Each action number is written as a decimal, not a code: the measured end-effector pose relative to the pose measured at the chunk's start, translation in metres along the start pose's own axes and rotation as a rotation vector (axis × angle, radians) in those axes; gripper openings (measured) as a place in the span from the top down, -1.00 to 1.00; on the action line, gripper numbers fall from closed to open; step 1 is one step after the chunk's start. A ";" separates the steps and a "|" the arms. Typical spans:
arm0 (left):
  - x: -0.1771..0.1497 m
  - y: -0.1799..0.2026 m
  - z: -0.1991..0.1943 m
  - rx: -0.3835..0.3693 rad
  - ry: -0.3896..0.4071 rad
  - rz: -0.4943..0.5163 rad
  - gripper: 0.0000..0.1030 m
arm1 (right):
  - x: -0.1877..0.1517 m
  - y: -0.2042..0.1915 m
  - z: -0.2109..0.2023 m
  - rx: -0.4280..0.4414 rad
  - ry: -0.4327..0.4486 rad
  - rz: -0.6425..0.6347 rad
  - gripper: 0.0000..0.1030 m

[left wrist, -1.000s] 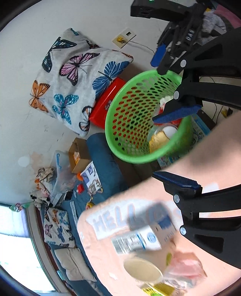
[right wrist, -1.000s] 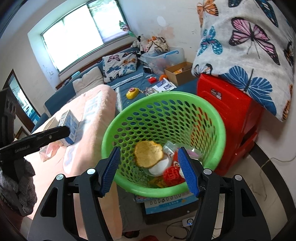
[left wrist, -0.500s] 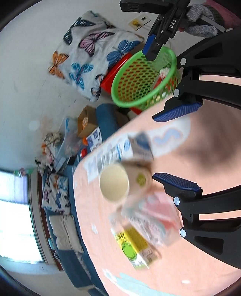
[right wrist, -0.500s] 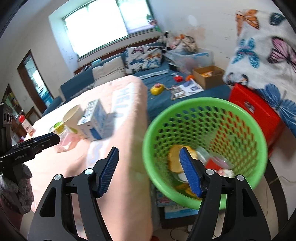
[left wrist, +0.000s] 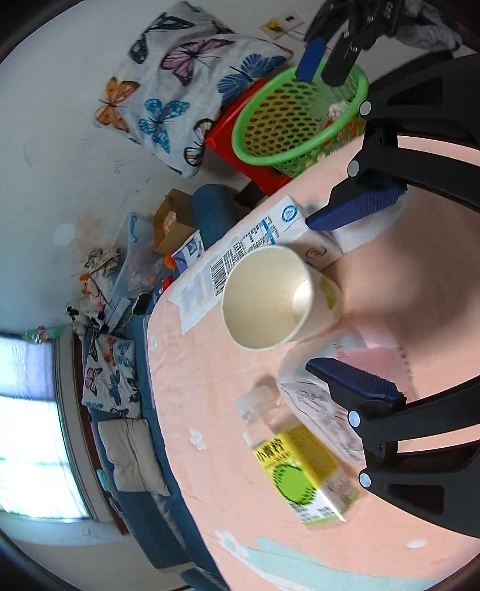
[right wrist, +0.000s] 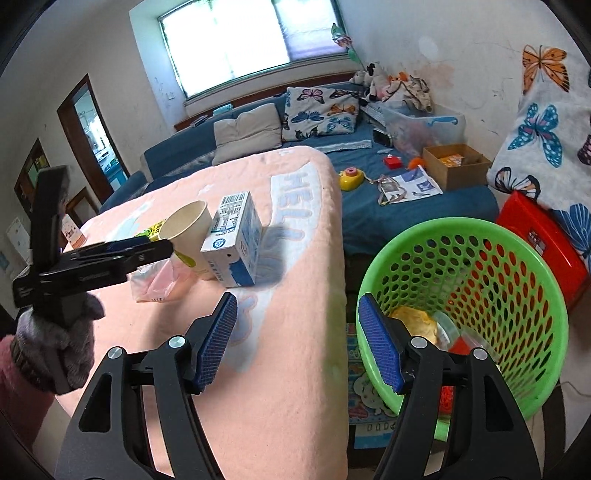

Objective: Collect trash
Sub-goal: 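Grasp the white paper cup with the left gripper while the right approaches the milk carton, then grasp the white milk carton with the right gripper and lift it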

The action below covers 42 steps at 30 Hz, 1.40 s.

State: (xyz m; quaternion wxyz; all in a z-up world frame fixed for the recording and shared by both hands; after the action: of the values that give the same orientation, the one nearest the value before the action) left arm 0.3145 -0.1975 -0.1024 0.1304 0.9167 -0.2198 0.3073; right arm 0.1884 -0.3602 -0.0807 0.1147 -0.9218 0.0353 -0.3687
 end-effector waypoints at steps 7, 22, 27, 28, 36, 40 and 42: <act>0.010 -0.002 0.025 -0.013 -0.002 0.058 -0.34 | 0.001 0.003 0.013 -0.008 -0.024 -0.001 -0.33; 0.015 0.005 0.029 -0.106 0.061 0.124 -0.07 | 0.011 -0.014 0.048 0.013 -0.072 -0.041 -0.33; 0.019 0.000 0.012 -0.119 0.100 0.088 -0.05 | 0.020 -0.024 0.058 0.035 -0.083 -0.061 -0.33; 0.020 -0.002 0.007 -0.116 0.110 0.083 -0.05 | 0.022 -0.026 0.060 0.040 -0.083 -0.067 -0.33; 0.022 -0.019 -0.037 -0.083 0.160 0.055 -0.05 | 0.046 -0.056 0.080 0.077 -0.097 -0.120 -0.33; 0.021 -0.027 -0.054 -0.064 0.177 0.046 -0.05 | 0.058 -0.068 0.099 0.072 -0.118 -0.147 -0.33; 0.021 -0.031 -0.061 -0.056 0.186 0.045 -0.05 | 0.062 -0.073 0.108 0.065 -0.128 -0.155 -0.33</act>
State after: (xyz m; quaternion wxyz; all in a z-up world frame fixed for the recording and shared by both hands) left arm 0.3137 -0.1548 -0.0454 0.1691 0.8748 -0.2358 0.3879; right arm 0.3058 -0.2790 -0.0978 0.1178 -0.9392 -0.0557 -0.3178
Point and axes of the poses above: each gripper's, at about its wrist camera, not at the fingertips, and z roughly the way its jaws point, y to its right, x to its top, the point moved 9 cm from there along z, roughly the way its jaws point, and after that the axes turned 5 degrees about -y, right-handed, at the moved point
